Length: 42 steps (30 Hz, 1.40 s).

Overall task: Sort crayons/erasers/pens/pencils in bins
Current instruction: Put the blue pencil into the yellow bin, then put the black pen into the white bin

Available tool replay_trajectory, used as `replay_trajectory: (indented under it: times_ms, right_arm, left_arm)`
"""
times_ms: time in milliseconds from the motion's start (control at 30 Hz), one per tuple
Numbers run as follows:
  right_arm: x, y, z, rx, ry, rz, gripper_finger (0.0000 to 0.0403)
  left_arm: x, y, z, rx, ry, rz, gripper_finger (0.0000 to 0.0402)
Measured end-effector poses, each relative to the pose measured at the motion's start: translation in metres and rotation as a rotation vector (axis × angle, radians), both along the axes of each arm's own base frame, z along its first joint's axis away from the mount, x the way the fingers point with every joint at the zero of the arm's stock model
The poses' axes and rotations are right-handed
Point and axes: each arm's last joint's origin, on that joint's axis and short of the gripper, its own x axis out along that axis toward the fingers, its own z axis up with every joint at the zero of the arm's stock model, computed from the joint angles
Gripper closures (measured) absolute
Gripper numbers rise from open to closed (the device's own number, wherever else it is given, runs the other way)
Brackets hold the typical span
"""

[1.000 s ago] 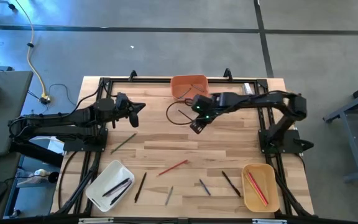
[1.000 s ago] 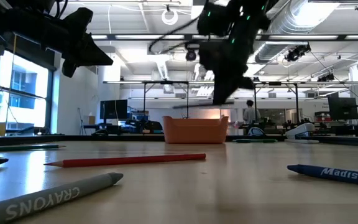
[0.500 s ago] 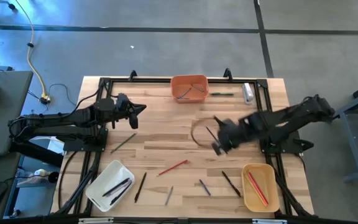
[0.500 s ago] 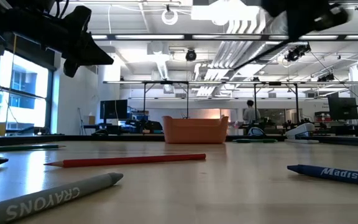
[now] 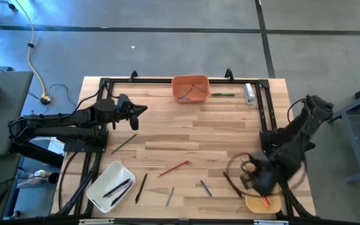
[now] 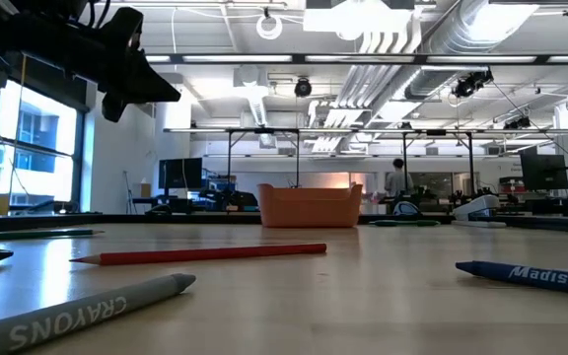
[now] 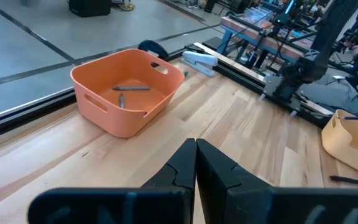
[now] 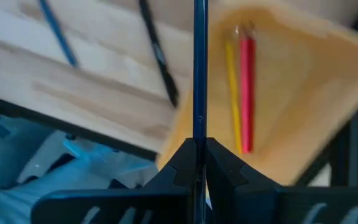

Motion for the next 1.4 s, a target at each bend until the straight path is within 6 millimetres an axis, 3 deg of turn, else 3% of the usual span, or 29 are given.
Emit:
replay_trajectory:
  times_ms: [200, 500, 667, 1033, 1233, 1400]
  right_arm:
    - [-0.030, 0.035, -0.011, 0.002, 0.080, 0.019, 0.0396]
    - [-0.043, 0.062, -0.035, -0.055, 0.186, 0.125, 0.0396]
    - [-0.042, 0.067, -0.061, -0.108, 0.210, 0.133, 0.0396]
    - [-0.036, 0.056, -0.113, -0.029, 0.227, 0.113, 0.0384]
    - [-0.028, 0.056, -0.112, 0.046, 0.239, 0.147, 0.0312]
    - [-0.016, 0.058, -0.089, 0.116, 0.168, 0.237, 0.0257]
  left_arm:
    - [0.000, 0.000, 0.000, -0.001, 0.000, -0.005, 0.0401]
    - [0.000, 0.000, 0.000, -0.005, -0.001, -0.017, 0.0401]
    - [0.000, 0.000, 0.000, -0.005, -0.001, -0.016, 0.0401]
    - [0.000, 0.000, 0.000, -0.004, 0.000, -0.014, 0.0401]
    - [0.000, 0.000, 0.000, -0.001, 0.002, -0.013, 0.0401]
    - [0.000, -0.001, -0.002, -0.006, 0.020, -0.034, 0.0401]
